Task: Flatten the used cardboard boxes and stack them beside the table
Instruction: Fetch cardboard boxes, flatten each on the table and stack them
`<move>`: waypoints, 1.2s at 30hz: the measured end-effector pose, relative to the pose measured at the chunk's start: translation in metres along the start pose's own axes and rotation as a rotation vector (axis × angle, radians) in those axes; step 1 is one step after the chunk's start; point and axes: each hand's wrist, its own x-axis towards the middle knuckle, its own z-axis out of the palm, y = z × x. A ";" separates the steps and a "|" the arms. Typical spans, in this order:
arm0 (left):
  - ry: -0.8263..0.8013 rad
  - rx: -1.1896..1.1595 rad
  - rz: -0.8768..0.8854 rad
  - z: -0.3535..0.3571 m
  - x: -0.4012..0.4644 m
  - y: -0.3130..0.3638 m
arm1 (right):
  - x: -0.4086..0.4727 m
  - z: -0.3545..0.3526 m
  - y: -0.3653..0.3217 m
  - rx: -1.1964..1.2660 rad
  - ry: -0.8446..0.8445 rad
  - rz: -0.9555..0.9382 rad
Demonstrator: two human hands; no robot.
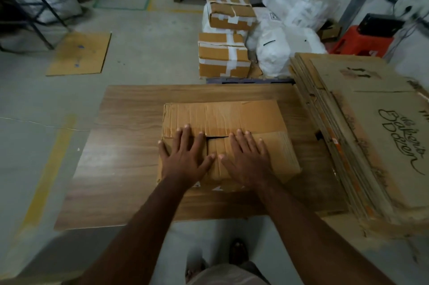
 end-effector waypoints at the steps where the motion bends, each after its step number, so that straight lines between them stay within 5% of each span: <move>1: 0.003 0.005 -0.008 0.000 0.000 0.000 | 0.001 0.000 0.000 -0.002 -0.003 0.001; 7: 0.197 0.013 -0.035 0.010 -0.012 0.006 | -0.006 0.008 0.002 0.033 0.176 -0.063; 21: 0.248 -0.024 -0.206 0.015 -0.003 0.007 | 0.097 -0.017 0.011 -0.072 0.344 -0.426; 25: 0.241 -0.002 -0.287 0.007 0.000 0.019 | 0.098 -0.006 0.012 -0.005 0.584 -0.411; 31: 0.055 0.166 -0.644 -0.024 0.048 0.053 | 0.105 -0.003 0.013 -0.036 0.647 -0.380; 36: 0.061 0.271 -0.513 -0.038 0.075 0.072 | 0.115 -0.002 0.013 -0.040 0.620 -0.296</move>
